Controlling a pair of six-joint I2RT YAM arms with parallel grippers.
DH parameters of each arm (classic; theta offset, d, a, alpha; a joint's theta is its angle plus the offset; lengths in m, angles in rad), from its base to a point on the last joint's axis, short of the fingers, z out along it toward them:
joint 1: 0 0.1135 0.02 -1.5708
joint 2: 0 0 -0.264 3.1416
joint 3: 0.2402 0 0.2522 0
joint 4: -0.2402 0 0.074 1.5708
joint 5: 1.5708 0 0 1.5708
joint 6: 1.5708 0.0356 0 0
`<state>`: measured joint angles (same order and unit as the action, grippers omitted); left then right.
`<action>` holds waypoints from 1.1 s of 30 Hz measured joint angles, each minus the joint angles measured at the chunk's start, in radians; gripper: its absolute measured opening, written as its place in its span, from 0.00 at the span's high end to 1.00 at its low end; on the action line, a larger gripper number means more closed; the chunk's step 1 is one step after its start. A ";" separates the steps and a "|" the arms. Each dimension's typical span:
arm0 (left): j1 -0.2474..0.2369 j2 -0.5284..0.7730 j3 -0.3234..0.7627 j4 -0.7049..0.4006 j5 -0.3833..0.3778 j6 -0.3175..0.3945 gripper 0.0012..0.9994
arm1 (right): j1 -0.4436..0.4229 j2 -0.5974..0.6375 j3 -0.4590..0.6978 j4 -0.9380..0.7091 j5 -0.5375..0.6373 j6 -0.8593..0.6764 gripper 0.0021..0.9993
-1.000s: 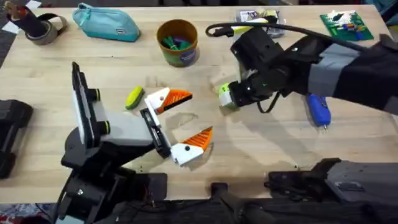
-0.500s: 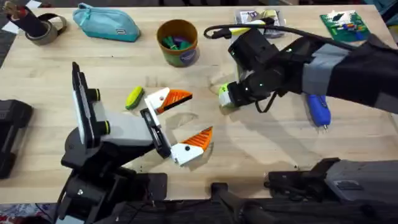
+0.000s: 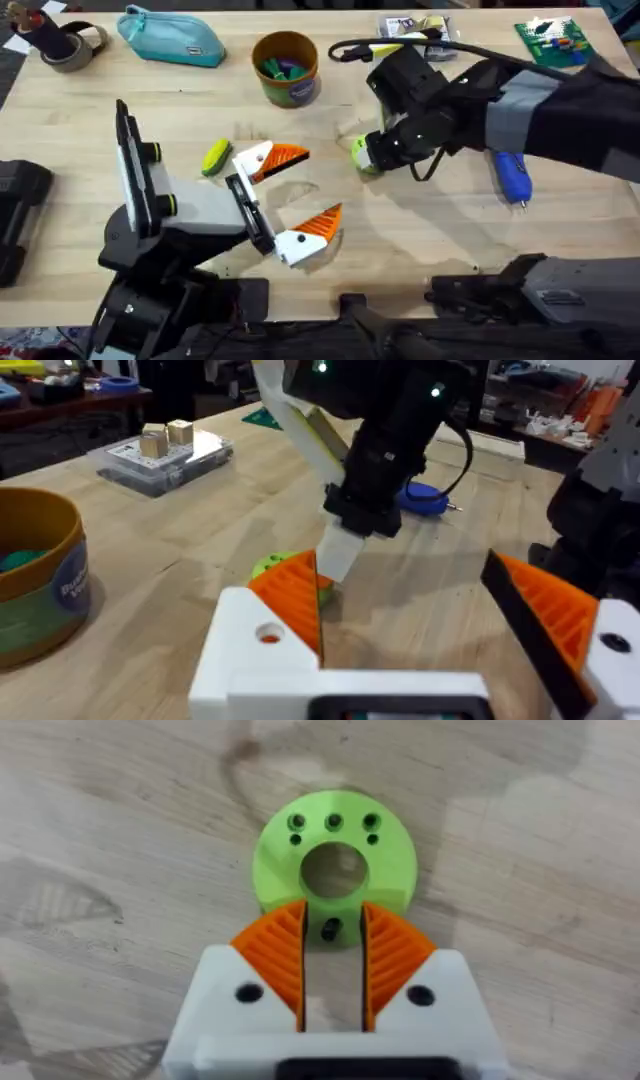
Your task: Pick up the gripper from the table and insert it into the empty holder that is missing its gripper. Then pick up a screw, insert it into the mounting hole, and use the screwdriver to tighten it. Finally, clean up the table by picking up the vegetable and placing it into the bucket.
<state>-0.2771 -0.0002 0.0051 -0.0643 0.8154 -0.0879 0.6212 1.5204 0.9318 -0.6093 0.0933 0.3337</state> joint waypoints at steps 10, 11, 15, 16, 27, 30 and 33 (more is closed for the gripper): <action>0.000 0.000 0.000 0.000 0.000 0.000 0.01 | 0.000 0.000 0.000 -0.004 0.000 0.000 0.75; 0.000 0.000 0.000 0.000 0.000 0.000 0.01 | 0.000 0.000 0.000 -0.004 0.000 0.000 0.75; 0.000 0.000 0.000 0.000 0.000 0.000 0.01 | 0.000 0.000 0.000 -0.004 0.000 0.000 0.75; 0.000 0.000 0.000 0.000 0.000 0.000 0.01 | 0.000 0.000 0.000 -0.004 0.000 0.000 0.75; 0.000 0.000 0.000 0.000 0.000 0.000 0.01 | 0.000 0.000 0.000 -0.014 0.000 0.000 0.75; 0.000 0.000 0.000 0.000 0.000 0.000 0.01 | 0.000 0.000 0.000 -0.032 0.000 0.000 0.75; 0.000 0.000 0.000 0.000 0.000 0.000 0.01 | 0.000 0.000 0.002 -0.041 0.000 0.000 0.75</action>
<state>-0.2771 -0.0002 0.0051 -0.0643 0.8150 -0.0879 0.6212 1.5204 0.9342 -0.6503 0.0929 0.3336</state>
